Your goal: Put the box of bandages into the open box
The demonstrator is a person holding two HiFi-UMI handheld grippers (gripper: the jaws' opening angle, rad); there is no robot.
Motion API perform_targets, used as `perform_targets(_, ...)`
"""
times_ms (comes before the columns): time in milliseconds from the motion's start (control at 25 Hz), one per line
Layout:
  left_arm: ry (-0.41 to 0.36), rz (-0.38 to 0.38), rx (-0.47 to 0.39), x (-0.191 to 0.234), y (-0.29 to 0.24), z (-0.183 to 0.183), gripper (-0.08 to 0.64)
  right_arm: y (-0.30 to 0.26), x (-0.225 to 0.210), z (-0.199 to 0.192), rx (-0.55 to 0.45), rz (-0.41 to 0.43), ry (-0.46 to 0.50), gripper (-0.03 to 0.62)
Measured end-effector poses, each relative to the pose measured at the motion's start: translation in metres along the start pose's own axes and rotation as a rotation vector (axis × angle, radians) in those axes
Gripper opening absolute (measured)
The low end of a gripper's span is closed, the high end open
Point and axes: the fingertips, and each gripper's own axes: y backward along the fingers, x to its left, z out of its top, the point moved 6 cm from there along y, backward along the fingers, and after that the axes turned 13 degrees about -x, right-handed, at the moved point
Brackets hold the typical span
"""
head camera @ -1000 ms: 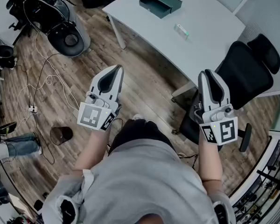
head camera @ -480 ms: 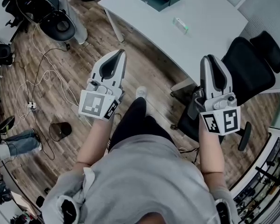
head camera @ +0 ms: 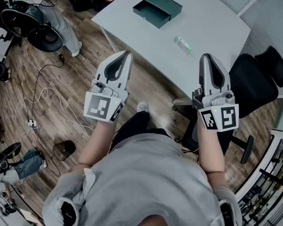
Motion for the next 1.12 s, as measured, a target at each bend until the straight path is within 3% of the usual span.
perform_targets(360,0.034,-0.045,0.011,0.084,-0.074,-0.04,0.018,-0.082,-0.021,-0.047,0.063,0.001,0.103,0.049)
perform_targets(760,0.077,-0.034,0.044,0.115,-0.123,-0.079,0.018,-0.131,-0.053,-0.079,0.095,0.025,0.066,0.052)
perform_targets(1120,0.054,-0.022,0.058,0.118,-0.216,-0.107,0.02,-0.172,-0.13,-0.099,0.11,0.075,0.033,0.046)
